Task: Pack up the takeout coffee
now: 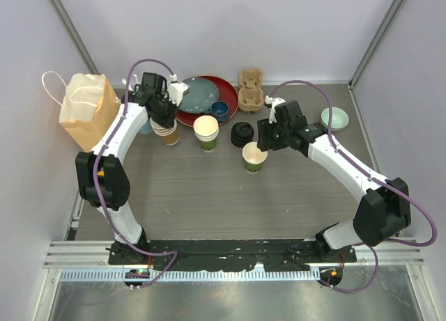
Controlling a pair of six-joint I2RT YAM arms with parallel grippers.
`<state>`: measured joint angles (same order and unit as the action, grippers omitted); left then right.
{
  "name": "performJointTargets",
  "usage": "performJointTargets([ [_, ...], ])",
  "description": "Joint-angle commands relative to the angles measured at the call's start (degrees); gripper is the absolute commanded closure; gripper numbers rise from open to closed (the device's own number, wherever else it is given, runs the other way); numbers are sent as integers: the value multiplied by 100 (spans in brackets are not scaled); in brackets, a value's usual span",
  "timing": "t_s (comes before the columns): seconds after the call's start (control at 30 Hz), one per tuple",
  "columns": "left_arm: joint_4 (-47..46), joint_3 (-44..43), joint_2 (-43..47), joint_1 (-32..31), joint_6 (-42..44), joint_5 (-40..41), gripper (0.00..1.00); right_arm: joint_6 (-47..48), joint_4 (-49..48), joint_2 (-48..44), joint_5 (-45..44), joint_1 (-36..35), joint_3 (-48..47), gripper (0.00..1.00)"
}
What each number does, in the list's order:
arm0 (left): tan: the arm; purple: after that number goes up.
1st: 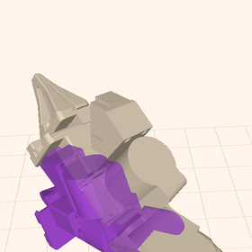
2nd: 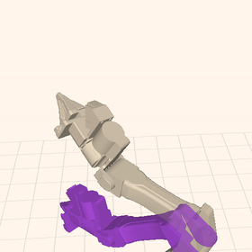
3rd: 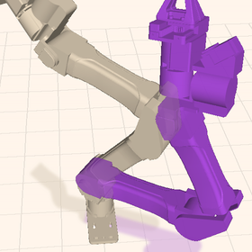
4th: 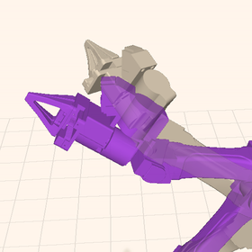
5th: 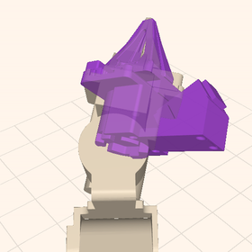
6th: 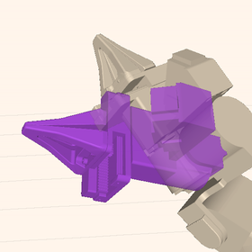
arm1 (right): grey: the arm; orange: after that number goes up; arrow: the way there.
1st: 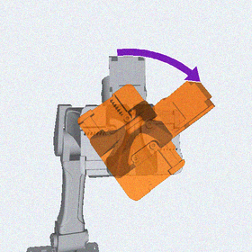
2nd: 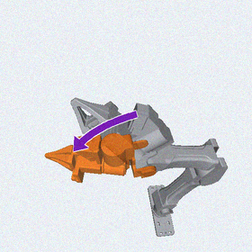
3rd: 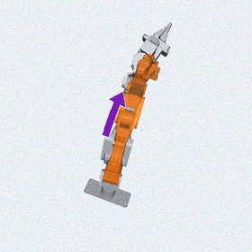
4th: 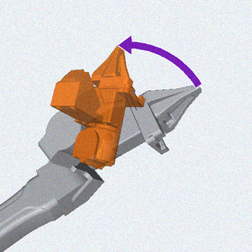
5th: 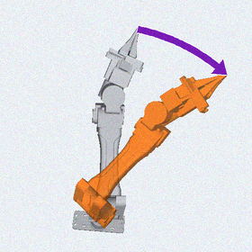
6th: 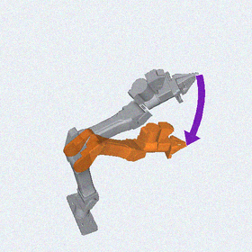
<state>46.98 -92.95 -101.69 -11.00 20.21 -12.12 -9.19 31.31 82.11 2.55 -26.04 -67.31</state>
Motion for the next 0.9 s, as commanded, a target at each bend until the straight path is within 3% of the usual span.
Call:
performJointTargets([
  [0.0,-285,127,430,-165,334,490,100,23,-116,-151,71,-24,-292,40],
  [0.13,-296,313,291,-297,484,992,100,-13,-125,-142,115,-41,-292,40],
  [0.33,-655,655,352,-306,572,974,100,-21,-125,-203,79,-59,-274,40],
  [0.43,-217,314,281,-306,371,826,100,-30,-125,-265,79,-76,-257,40],
  [0.63,-462,207,887,-297,387,1062,100,-12,-81,-406,9,-76,-292,39],
  [0.87,424,-601,1309,-332,423,756,100,5,-81,-485,44,-76,-362,40],
])
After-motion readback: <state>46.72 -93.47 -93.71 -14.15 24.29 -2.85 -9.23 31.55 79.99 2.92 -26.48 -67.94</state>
